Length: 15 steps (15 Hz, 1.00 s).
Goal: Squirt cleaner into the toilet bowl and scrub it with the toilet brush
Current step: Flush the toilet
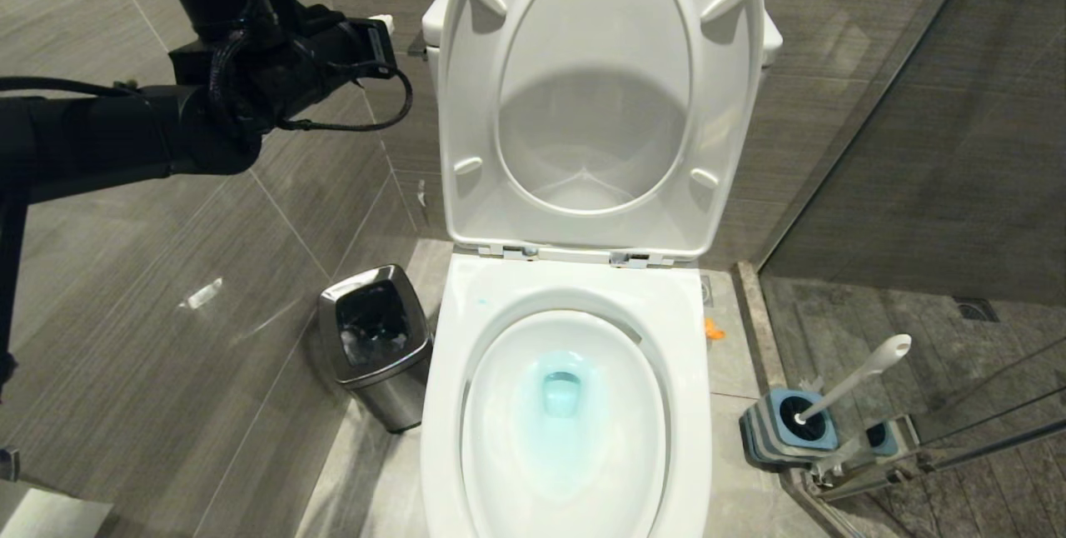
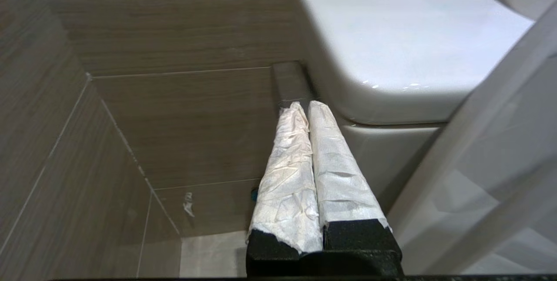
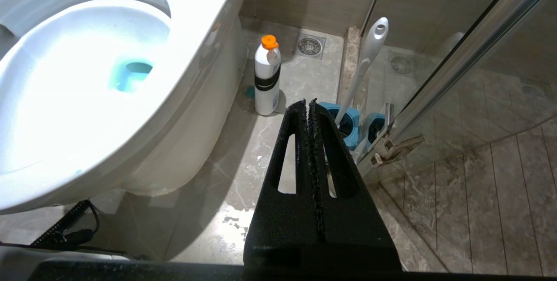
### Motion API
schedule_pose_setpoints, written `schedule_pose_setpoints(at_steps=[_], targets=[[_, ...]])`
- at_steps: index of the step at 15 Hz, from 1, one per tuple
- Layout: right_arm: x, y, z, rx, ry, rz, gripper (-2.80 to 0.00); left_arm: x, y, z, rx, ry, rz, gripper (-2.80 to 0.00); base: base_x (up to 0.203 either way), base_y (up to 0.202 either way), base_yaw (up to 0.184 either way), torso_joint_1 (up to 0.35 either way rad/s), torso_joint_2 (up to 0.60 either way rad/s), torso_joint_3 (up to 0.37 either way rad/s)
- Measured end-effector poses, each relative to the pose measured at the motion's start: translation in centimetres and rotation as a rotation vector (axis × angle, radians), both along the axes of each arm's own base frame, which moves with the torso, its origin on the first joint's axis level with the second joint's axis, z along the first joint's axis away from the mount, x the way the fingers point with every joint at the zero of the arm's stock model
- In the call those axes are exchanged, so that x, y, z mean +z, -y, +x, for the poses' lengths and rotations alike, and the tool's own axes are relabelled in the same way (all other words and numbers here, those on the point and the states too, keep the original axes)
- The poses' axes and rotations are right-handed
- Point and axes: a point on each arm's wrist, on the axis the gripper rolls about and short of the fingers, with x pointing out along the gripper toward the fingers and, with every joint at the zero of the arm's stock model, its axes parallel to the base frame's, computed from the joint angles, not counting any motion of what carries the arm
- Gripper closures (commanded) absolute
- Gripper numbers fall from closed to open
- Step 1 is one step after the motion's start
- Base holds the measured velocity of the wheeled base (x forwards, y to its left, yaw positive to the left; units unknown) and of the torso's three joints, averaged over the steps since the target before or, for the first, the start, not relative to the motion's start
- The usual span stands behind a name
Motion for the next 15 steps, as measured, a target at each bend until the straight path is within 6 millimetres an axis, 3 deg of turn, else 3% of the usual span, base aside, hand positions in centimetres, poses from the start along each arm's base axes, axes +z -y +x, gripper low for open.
schedule_pose_setpoints(at_steps=[4,9,15], targets=[[0.0,0.0,0.0,0.0,0.0,0.0,0.0,0.2,-1.4,0.3,0.025,0.03,-0.006,0.0,0.0,0.0,0.0,0.0,0.0,0.0],[0.0,0.0,0.0,0.001,0.0,0.0,0.0,1.9,-1.8,-1.1,0.021,0.072,-0.023,0.0,0.0,0.0,0.0,0.0,0.0,0.0],[0.0,0.0,0.0,0.001,0.0,0.0,0.0,2.3,-3.2,-2.3,0.054,-0.044,0.034,0.0,0.0,0.0,0.0,0.0,0.0,0.0]])
